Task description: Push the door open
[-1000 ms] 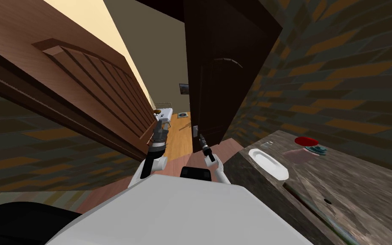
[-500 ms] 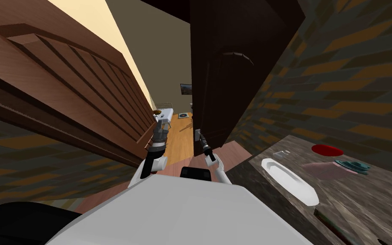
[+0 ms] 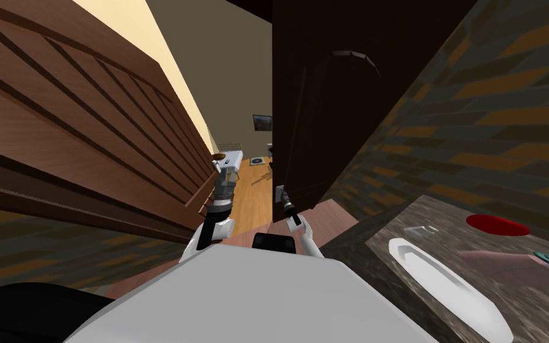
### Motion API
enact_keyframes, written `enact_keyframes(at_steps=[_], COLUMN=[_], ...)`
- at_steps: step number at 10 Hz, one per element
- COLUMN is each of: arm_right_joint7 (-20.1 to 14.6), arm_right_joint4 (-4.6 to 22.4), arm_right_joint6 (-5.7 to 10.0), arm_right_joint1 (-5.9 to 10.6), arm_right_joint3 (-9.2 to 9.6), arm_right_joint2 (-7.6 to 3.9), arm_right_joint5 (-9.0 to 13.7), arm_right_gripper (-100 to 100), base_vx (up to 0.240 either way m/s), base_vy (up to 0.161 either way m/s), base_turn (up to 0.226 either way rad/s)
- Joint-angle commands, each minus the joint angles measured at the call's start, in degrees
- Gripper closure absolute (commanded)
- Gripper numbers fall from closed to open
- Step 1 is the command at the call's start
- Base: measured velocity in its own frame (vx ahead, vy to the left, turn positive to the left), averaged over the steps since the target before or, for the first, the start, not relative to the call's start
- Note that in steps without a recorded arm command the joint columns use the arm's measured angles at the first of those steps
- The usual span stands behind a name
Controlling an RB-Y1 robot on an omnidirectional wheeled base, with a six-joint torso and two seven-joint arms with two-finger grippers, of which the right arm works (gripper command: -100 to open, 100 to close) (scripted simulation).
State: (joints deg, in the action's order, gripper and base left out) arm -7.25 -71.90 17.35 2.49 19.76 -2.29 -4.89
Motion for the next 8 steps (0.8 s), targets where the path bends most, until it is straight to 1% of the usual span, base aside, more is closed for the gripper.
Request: enact_keyframes(at_steps=[1,5,6,8], arm_right_joint7=[0.0,0.0,0.2,0.4], arm_right_joint4=[0.0,0.0,0.2,0.4], arm_right_joint6=[-0.04,-0.04,-0.05,-0.05], arm_right_joint1=[-0.07,-0.07,0.42,0.59], arm_right_joint3=[0.01,0.01,-0.92,-1.74], arm_right_joint2=[-0.04,-0.04,-0.36,-0.66], arm_right_joint5=[0.0,0.0,0.1,0.2], arm_right_gripper=[100,100,100,100], base_vx=[-0.023,-0.003,0.111,0.129], base_vy=[-0.011,-0.002,0.067,0.111], base_turn=[0.012,0.003,-0.037,-0.043])
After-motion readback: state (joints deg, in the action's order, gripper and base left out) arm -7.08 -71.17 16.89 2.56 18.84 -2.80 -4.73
